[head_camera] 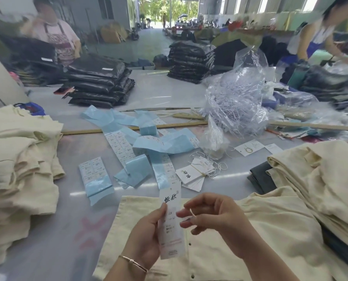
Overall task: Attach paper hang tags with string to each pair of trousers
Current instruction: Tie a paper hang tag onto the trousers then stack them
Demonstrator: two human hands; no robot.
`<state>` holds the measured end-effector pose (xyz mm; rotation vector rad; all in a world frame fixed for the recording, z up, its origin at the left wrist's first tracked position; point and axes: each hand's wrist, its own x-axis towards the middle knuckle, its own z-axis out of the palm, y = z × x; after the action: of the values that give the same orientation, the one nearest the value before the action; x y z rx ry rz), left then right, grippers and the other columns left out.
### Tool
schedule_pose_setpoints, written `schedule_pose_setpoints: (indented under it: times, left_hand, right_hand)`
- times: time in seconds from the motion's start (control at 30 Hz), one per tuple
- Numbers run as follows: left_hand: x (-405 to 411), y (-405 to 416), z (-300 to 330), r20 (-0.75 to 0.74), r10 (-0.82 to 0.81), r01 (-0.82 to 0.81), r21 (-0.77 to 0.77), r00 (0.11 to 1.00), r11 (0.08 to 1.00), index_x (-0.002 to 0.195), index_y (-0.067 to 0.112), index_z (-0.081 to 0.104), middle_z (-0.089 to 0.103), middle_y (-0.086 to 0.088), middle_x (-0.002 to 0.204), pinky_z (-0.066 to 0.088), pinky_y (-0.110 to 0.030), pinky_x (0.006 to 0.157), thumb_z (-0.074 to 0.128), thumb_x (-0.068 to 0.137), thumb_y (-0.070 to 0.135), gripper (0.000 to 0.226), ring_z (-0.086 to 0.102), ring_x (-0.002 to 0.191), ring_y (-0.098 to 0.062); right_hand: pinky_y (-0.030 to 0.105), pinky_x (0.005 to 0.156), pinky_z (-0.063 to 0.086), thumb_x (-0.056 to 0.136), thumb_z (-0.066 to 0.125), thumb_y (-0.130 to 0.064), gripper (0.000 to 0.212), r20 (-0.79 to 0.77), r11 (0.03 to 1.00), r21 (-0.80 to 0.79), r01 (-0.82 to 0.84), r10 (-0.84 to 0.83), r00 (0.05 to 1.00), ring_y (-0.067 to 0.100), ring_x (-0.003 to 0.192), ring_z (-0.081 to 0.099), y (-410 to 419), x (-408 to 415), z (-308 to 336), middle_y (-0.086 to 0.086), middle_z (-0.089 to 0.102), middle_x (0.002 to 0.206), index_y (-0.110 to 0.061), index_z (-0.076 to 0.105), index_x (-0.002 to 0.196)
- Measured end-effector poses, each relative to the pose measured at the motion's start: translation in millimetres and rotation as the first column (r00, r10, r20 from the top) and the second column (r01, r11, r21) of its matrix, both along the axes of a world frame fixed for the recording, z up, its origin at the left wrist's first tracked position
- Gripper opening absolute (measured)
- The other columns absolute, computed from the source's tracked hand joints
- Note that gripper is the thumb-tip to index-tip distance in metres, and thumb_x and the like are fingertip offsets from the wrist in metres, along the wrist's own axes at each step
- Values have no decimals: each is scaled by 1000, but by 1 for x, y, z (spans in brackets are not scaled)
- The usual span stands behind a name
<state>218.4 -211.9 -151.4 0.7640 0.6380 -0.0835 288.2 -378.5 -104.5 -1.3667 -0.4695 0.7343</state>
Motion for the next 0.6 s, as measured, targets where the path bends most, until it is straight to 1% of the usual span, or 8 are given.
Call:
schedule_pose_setpoints:
  times: [0.07,0.13,0.2,0.27,0.37,0.47,0.53,0.6]
  left_hand:
    - [-7,5,2,-5,20,-19,209,1000,978,98,2,73,73,-20,94,55,-37,64,63,89,22,24,68,70,-28]
    - [-12,9,5,3,76,-66,514,997,855,89,9,76,75,-14,88,53,-34,64,72,82,18,12,68,68,-24]
    - [-16,11,9,41,128,-121,681,991,722,86,16,74,76,-5,81,52,-30,59,77,77,12,10,70,65,-19]
    - [-18,12,14,117,101,-154,708,988,689,89,18,70,76,-1,81,52,-23,54,82,73,9,22,71,68,-15]
    - [-21,9,18,208,10,-170,765,978,621,95,22,64,73,-1,85,55,-24,59,78,65,21,33,69,73,-15]
    - [-22,5,24,294,-49,-221,808,955,547,94,20,64,71,-4,80,55,-36,62,68,73,28,22,67,70,-21]
    - [-22,2,26,324,-61,-251,825,944,506,89,17,66,69,-6,74,52,-43,62,61,81,32,18,64,68,-28]
    - [-23,0,27,333,-82,-263,853,939,450,85,16,67,67,-7,71,50,-47,63,57,84,35,22,63,68,-31]
  right_hand:
    - [26,55,54,78,75,-1,10,56,993,-27,116,-114,992,30,70,72,7,-2,1,21,73,83,1,67,85]
    - [24,48,49,82,72,-4,7,98,979,-36,202,-198,975,25,56,68,11,-4,3,20,71,71,0,69,76]
    - [20,44,41,80,74,-6,10,182,963,-72,260,-244,953,17,46,59,14,-4,4,14,67,59,-3,71,71]
    - [18,43,37,78,76,-6,10,241,950,-93,298,-269,933,14,46,56,18,-3,7,6,66,59,-5,71,70]
    - [21,44,41,82,71,-3,8,178,978,-22,208,-201,963,20,53,64,23,-3,14,10,74,79,1,68,75]
    - [21,43,40,86,67,-4,15,134,994,18,111,-112,985,18,45,56,28,-6,19,12,64,59,-7,67,72]
    - [18,44,36,86,68,-6,17,214,989,-35,144,-133,968,10,43,44,31,-7,20,2,55,51,-8,67,69]
    - [20,52,36,86,70,-12,16,355,973,-133,188,-131,926,7,49,42,34,-8,20,-3,53,53,-9,69,70]
